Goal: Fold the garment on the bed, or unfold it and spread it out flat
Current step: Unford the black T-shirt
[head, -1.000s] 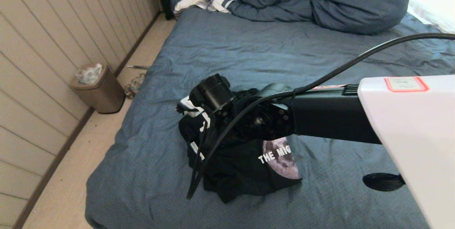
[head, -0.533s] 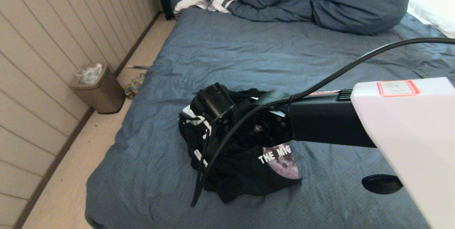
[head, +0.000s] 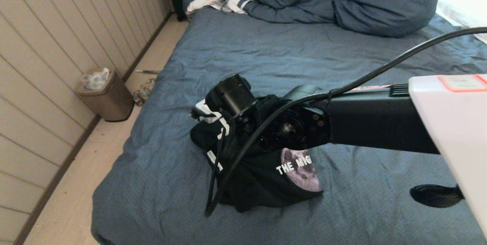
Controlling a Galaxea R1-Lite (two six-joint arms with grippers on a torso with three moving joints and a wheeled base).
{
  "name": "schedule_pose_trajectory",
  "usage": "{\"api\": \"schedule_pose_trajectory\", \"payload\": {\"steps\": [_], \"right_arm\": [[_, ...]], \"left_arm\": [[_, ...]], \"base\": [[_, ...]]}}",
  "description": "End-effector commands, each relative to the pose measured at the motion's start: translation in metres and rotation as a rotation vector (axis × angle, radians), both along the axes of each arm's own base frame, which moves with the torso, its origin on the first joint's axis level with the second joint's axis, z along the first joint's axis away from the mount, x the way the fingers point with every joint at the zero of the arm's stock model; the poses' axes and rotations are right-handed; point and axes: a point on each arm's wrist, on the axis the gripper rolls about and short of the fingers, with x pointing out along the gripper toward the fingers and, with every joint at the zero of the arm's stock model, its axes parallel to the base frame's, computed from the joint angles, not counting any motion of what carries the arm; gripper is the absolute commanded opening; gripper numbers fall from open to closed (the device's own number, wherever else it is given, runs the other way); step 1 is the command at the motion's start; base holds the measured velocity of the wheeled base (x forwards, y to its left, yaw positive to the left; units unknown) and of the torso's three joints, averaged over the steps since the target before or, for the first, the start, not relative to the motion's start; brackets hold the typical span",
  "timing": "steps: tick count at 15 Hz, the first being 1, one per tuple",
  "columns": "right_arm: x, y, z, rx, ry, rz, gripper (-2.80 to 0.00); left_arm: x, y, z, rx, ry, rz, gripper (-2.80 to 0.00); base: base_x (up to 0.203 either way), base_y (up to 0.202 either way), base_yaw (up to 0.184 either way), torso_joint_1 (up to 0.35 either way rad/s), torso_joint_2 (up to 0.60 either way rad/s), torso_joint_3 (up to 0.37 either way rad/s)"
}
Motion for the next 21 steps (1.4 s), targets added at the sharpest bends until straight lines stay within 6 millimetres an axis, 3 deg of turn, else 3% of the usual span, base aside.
{"api": "schedule_pose_trajectory", "payload": {"steps": [1, 4, 7, 9, 12, 18, 21], "right_arm": [[-0.010, -0.014, 0.032, 0.054, -0.054, -0.010, -2.80], [-0.012, -0.026, 0.050, 0.086, -0.086, -0.033, -2.80], [0.004, -0.077, 0.085, 0.144, -0.153, -0.159, -2.80], [0.011, -0.106, 0.093, 0.148, -0.164, -0.235, -2.80], [0.027, -0.165, 0.093, 0.141, -0.149, -0.434, -2.80], [0.025, -0.272, 0.079, 0.102, -0.110, -0.751, -2.80], [0.023, -0.310, 0.066, 0.096, -0.107, -0.858, -2.80]], "left_arm": [[0.000, 0.000, 0.000, 0.000, 0.000, 0.000, -2.80], [0.000, 0.000, 0.000, 0.002, -0.001, -0.002, -2.80], [0.000, 0.000, 0.000, 0.002, 0.002, -0.003, -2.80], [0.000, 0.000, 0.000, 0.002, 0.000, -0.002, -2.80], [0.000, 0.000, 0.000, 0.002, -0.001, -0.002, -2.80], [0.000, 0.000, 0.000, 0.000, -0.006, -0.002, -2.80], [0.000, 0.000, 0.000, 0.000, -0.007, -0.002, -2.80]], "base": [[0.000, 0.000, 0.000, 0.000, 0.00, 0.000], [0.000, 0.000, 0.000, 0.000, 0.00, 0.000], [0.000, 0.000, 0.000, 0.000, 0.00, 0.000], [0.000, 0.000, 0.000, 0.000, 0.00, 0.000], [0.000, 0.000, 0.000, 0.000, 0.00, 0.000], [0.000, 0.000, 0.000, 0.000, 0.00, 0.000], [0.000, 0.000, 0.000, 0.000, 0.00, 0.000]]}}
